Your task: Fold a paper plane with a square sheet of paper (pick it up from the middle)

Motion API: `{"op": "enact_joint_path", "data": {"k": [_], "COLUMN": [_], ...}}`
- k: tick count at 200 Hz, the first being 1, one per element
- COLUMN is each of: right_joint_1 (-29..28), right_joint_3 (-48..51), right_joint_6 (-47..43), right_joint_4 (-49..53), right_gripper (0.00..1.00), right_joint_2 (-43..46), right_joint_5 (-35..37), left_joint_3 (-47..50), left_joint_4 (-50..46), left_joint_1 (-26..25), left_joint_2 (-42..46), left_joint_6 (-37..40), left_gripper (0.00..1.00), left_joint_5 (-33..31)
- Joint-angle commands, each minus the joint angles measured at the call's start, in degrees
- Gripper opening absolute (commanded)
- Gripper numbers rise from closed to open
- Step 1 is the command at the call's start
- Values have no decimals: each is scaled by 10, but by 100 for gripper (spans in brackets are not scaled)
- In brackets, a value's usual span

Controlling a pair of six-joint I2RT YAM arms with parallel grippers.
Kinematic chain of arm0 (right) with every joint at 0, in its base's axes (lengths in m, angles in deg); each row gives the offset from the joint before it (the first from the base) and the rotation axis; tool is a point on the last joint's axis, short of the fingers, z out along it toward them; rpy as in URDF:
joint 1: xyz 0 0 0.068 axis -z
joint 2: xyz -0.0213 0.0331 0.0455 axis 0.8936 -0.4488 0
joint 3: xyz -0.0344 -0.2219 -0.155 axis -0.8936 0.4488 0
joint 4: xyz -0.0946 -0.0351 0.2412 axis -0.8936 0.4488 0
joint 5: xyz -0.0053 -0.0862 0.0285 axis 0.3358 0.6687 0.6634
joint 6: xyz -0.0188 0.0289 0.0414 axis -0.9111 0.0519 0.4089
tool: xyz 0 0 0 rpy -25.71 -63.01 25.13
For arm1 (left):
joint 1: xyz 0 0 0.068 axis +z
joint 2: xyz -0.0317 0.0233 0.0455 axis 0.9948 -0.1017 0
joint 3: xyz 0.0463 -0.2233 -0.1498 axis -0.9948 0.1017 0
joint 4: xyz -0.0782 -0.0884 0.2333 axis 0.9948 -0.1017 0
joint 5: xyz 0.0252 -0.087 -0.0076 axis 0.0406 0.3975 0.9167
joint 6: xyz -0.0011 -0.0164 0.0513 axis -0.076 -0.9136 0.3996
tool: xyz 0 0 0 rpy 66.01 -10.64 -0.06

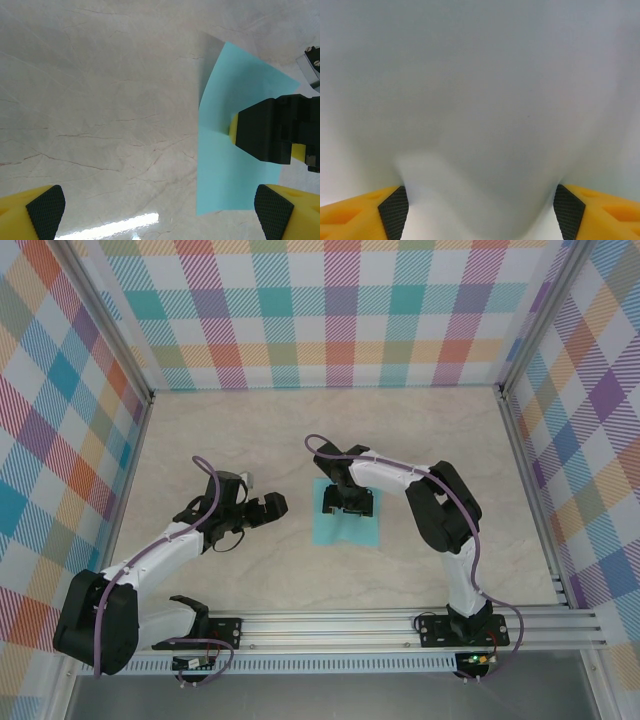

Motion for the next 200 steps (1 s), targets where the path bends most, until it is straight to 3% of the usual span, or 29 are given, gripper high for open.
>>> {"op": "enact_joint_path", "data": {"k": [1,18,78,200], "right_joint_1": [-5,-5,-5,1], "right_joint_3": [10,2,-51,-61], "right_joint_6": [-14,-29,-48,-44], "right_joint_4": [23,30,53,25], "right_gripper": [77,89,98,99], "right_joint_2": [-26,-14,-1,-69], "right_joint_5": [17,18,48,24], "left_joint_3": [-4,-9,-13,-10], "left_joint_4": [-19,-25,-22,-31], "left_joint_1": [-3,-2,-3,-3], "left_joint_2": [8,9,6,10], "left_joint_6": [1,3,2,7], "left_gripper": [100,100,100,100], "left_joint_5": [-6,-7,-4,-5]}}
